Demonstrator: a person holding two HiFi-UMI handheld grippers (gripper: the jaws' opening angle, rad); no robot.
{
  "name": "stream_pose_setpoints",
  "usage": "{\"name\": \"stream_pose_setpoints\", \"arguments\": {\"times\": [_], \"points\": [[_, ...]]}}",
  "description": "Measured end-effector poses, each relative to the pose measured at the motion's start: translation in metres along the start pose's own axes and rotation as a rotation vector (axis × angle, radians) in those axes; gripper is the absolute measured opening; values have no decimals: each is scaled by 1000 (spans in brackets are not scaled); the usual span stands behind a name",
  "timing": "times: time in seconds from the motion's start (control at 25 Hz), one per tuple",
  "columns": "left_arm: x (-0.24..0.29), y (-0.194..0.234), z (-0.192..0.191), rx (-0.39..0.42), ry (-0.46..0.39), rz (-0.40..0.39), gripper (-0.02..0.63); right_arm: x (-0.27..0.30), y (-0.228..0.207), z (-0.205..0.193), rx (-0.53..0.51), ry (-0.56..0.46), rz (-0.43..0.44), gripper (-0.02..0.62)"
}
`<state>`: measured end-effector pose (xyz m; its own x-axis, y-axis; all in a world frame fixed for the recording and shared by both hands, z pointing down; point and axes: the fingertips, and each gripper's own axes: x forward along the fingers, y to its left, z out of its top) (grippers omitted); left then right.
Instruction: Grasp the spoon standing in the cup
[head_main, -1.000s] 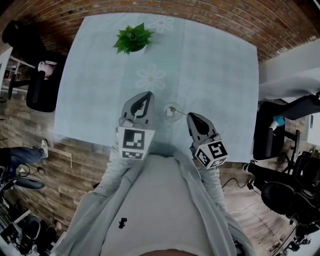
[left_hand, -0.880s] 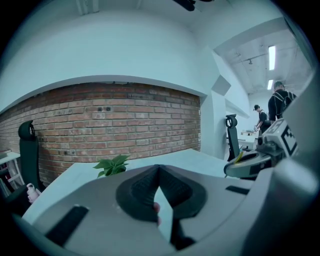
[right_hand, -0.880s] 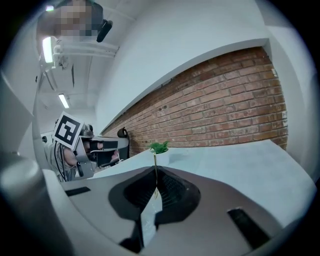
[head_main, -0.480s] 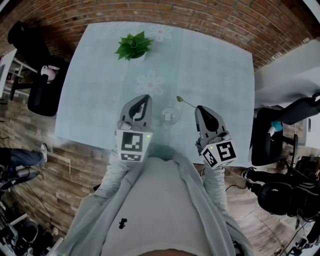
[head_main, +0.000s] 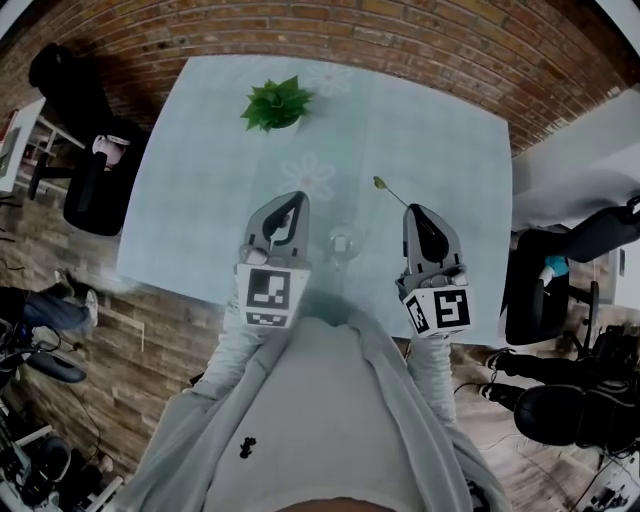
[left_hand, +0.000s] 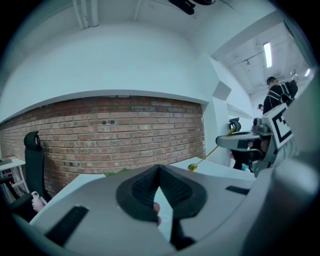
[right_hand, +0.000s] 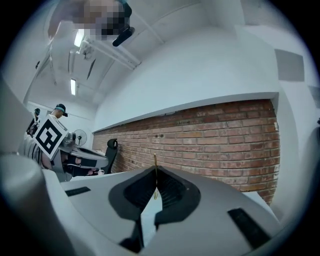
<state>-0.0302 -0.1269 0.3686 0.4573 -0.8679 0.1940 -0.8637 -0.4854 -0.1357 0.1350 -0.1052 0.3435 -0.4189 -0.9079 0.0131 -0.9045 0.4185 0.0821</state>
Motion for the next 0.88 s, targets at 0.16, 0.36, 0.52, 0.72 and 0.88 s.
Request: {"name": "stream_pose_setpoints", "arguments": {"times": [0.16, 0.36, 0.52, 0.72, 0.88], "points": [[-2, 8, 5, 4, -24, 23, 18, -1, -7, 1, -8, -3, -29, 18], [-2, 14, 8, 9, -29, 34, 18, -3, -10, 1, 4, 2, -41, 18], [-2, 15, 7, 10, -29, 34, 18, -4, -8, 0, 5, 5, -40, 18], [-3, 16, 5, 4, -26, 39, 18, -4, -9, 0, 8, 5, -45, 18], [-3, 19, 4, 0, -25, 42, 18, -4, -9, -1, 12, 9, -49, 18]]}}
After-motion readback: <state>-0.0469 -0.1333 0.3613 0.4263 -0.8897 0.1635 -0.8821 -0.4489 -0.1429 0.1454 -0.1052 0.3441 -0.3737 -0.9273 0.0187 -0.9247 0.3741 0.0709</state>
